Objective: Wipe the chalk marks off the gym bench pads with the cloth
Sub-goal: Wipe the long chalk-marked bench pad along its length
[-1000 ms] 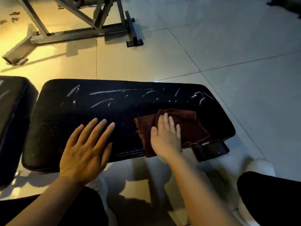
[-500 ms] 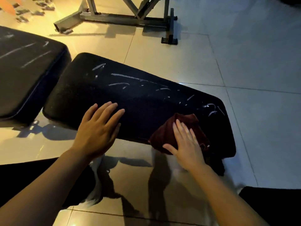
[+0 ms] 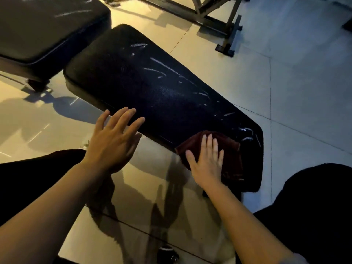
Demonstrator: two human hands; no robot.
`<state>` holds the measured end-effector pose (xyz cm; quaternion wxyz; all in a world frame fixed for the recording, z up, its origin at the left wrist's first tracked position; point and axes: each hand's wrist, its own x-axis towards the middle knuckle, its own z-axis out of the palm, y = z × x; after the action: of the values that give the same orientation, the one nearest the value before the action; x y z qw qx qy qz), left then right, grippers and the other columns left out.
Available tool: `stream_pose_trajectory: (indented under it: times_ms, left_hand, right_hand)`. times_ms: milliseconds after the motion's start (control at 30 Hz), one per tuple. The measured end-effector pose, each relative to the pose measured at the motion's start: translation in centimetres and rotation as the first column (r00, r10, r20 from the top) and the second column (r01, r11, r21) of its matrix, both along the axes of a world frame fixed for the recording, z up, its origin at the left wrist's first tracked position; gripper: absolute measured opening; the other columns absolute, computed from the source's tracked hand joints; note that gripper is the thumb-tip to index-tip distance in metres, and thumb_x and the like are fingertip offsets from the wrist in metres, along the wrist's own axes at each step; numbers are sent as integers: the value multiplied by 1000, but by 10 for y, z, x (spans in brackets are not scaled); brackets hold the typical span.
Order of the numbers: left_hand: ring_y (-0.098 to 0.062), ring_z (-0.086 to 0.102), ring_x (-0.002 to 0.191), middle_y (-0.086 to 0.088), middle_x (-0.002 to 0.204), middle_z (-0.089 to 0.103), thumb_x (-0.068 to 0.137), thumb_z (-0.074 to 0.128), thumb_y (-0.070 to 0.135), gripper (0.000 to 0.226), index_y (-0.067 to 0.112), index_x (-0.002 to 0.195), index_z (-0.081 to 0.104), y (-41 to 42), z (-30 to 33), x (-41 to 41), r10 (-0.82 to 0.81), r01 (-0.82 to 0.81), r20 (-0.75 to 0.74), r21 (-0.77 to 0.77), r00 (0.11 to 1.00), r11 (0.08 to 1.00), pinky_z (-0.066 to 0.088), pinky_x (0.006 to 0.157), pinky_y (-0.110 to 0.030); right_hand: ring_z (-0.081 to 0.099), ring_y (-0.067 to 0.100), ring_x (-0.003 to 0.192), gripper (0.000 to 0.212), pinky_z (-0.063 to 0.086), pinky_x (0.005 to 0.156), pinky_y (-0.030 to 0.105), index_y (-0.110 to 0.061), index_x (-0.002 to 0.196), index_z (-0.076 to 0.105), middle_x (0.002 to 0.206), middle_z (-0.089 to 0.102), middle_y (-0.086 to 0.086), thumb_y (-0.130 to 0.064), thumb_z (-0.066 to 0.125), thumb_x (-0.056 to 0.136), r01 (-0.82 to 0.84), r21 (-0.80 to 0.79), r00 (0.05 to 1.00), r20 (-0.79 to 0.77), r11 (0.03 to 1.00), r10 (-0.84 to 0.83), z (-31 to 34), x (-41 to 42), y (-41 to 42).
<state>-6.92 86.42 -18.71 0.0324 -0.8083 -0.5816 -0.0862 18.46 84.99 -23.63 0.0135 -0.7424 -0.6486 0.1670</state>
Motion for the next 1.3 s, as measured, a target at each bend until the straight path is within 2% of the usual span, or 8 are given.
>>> stream_pose_trajectory:
  times_ms: [133, 300, 400, 567, 800, 1000, 1167, 1300]
  left_hand:
    - [-37, 37, 137, -17, 148, 42, 96, 23, 43, 57, 17, 142, 45, -10, -2, 11, 38, -39, -39, -38, 999, 999, 28, 109, -59]
    - [-33, 29, 143, -12, 155, 31, 96, 17, 49, 61, 23, 149, 33, -13, 2, 20, 73, -80, -77, -93, 994, 992, 21, 112, -62]
    - [-29, 23, 143, -10, 156, 27, 96, 11, 51, 60, 26, 149, 21, -16, -2, 23, 31, -44, -122, -112, 992, 993, 15, 114, -60]
    - [-21, -4, 145, 0, 159, -1, 86, -11, 56, 67, 32, 148, -4, -15, -15, 27, 42, -63, -137, -153, 990, 986, -2, 118, -52]
    - [-29, 35, 140, -7, 156, 30, 96, 13, 46, 62, 23, 150, 30, -5, 2, 44, 88, -94, -59, -113, 994, 989, 23, 112, -52]
    - [-29, 36, 140, -9, 151, 39, 95, 22, 41, 57, 21, 144, 44, 27, 0, 78, 34, -42, -93, -86, 995, 995, 27, 109, -54]
    - [-28, 35, 140, -8, 151, 39, 95, 24, 42, 57, 20, 144, 44, 42, -10, 118, 40, -52, -113, -103, 993, 993, 21, 110, -52]
    - [-30, 40, 137, -9, 149, 42, 93, 25, 43, 58, 21, 140, 50, 32, -19, 143, 7, -32, -163, -152, 987, 988, 27, 106, -48]
  right_hand:
    - [-20, 19, 147, 73, -15, 117, 44, -21, 153, -14, 161, -19, 0, -57, 19, 100, -136, 97, 989, -38, 986, 140, 13, -52, 24]
    - [-22, 14, 146, 64, -15, 118, 40, -26, 152, -15, 161, -21, -3, -46, 21, 104, -222, 77, 973, -50, 972, 226, 11, -28, 16]
    - [-21, 11, 146, 60, -15, 118, 38, -30, 146, -19, 161, -19, -6, -41, 22, 105, -206, 121, 975, -63, 971, 214, 4, -20, 7]
    - [-15, 12, 148, 61, -14, 117, 35, -28, 152, -13, 160, -19, -9, -38, 25, 105, -73, 56, 993, -88, 996, 78, -2, -2, -8]
    - [-18, 17, 148, 65, -14, 117, 42, -27, 153, -15, 162, -18, -2, -49, 21, 103, -53, 61, 995, -76, 997, 58, 9, -26, 3]
    - [-17, 15, 148, 74, -17, 115, 38, -29, 153, -11, 162, -16, -4, -63, 21, 95, -278, 168, 957, -37, 946, 288, 13, -34, 36]
    - [-19, 7, 142, 75, -18, 114, 34, -33, 149, -16, 160, -16, -9, -71, 5, 88, -27, 113, 986, -163, 993, 45, -9, 24, 9]
    - [-19, 8, 143, 84, -15, 116, 35, -32, 144, -23, 162, -14, -4, -77, -23, 72, 194, 43, 975, -119, 980, -188, -35, 84, -25]
